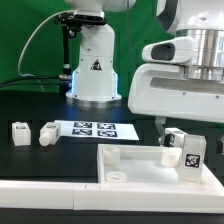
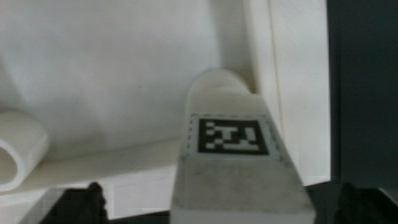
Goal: Assemble one leg
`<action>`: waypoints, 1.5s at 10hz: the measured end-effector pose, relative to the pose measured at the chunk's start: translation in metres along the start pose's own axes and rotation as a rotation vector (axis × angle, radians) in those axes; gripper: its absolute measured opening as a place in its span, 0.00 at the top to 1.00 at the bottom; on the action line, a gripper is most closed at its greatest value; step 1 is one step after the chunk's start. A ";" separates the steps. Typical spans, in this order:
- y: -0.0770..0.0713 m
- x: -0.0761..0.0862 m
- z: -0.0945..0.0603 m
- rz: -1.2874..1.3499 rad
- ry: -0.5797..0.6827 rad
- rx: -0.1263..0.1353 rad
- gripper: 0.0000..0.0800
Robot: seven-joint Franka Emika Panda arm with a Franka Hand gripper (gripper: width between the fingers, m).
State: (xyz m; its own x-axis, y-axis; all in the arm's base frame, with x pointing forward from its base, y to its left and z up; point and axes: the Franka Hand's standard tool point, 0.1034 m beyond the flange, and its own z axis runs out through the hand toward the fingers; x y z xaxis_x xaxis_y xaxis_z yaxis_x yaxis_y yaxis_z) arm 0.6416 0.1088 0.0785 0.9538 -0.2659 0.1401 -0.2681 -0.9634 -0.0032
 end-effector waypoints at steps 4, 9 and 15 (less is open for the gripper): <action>0.000 0.000 0.000 0.181 0.000 0.000 0.61; -0.001 -0.003 0.001 0.744 -0.006 -0.010 0.64; -0.003 -0.005 0.003 1.536 -0.045 0.035 0.64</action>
Offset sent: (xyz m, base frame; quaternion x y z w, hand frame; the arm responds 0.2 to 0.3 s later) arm 0.0000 0.0000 0.0000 0.0000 0.0000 0.1938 0.9810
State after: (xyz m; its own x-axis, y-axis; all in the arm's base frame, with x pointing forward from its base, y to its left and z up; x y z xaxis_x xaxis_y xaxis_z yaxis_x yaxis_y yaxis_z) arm 0.6377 0.1132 0.0748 -0.2277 -0.9725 -0.0492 -0.9632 0.2324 -0.1352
